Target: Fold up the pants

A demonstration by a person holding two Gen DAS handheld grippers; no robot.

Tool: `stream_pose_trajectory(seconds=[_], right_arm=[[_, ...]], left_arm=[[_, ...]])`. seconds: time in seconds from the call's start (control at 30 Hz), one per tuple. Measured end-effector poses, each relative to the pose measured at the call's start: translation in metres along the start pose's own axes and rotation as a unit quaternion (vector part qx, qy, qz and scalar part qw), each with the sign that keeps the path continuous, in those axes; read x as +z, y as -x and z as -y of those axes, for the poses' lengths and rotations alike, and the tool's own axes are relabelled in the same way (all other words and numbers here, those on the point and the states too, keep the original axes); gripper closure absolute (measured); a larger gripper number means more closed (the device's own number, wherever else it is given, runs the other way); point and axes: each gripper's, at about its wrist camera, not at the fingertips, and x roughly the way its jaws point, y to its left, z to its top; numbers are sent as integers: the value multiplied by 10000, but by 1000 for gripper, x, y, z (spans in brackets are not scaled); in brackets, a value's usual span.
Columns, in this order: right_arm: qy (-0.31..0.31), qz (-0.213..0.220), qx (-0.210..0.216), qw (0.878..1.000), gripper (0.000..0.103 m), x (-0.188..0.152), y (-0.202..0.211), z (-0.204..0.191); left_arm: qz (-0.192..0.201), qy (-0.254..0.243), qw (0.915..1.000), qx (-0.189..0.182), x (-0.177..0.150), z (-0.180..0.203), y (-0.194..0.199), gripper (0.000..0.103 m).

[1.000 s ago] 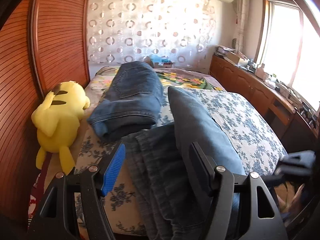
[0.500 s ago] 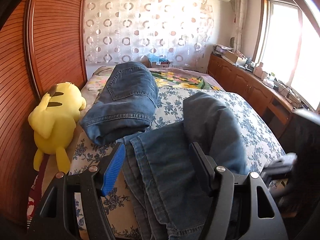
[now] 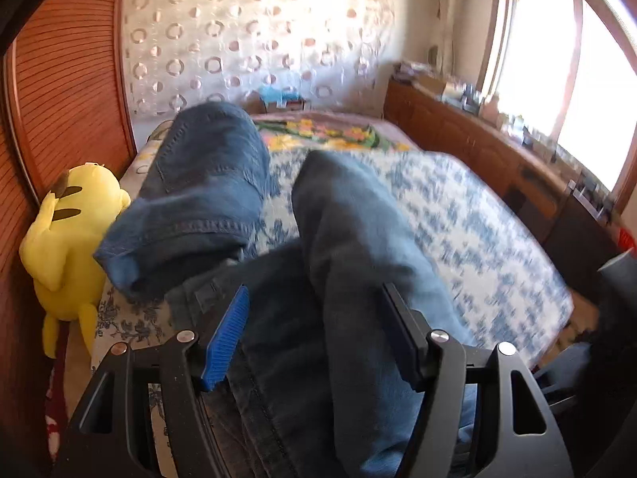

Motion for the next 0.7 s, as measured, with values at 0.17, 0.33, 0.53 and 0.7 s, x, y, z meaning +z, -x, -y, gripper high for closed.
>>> stream_pose_trajectory(seconds=[0.17,0.33,0.53,0.7], right_arm=[[-152,217,-265,9993,79,0,30,4],[-241,543,-821,9948,71,-6,72,10],[-419,731,-1561,9841,71,-10,83,26],[-617,413,-1436,9869,71,-10,41,33]], left_arm=[[-299,-126,9989,353,-9,-1,-16,36],[-375,-48,9986,373,-13,-5,-19,36],[-358,66,9988,332,-15,-6,-18,36],[-121,256,9995,130,-12,-9,-2,36]])
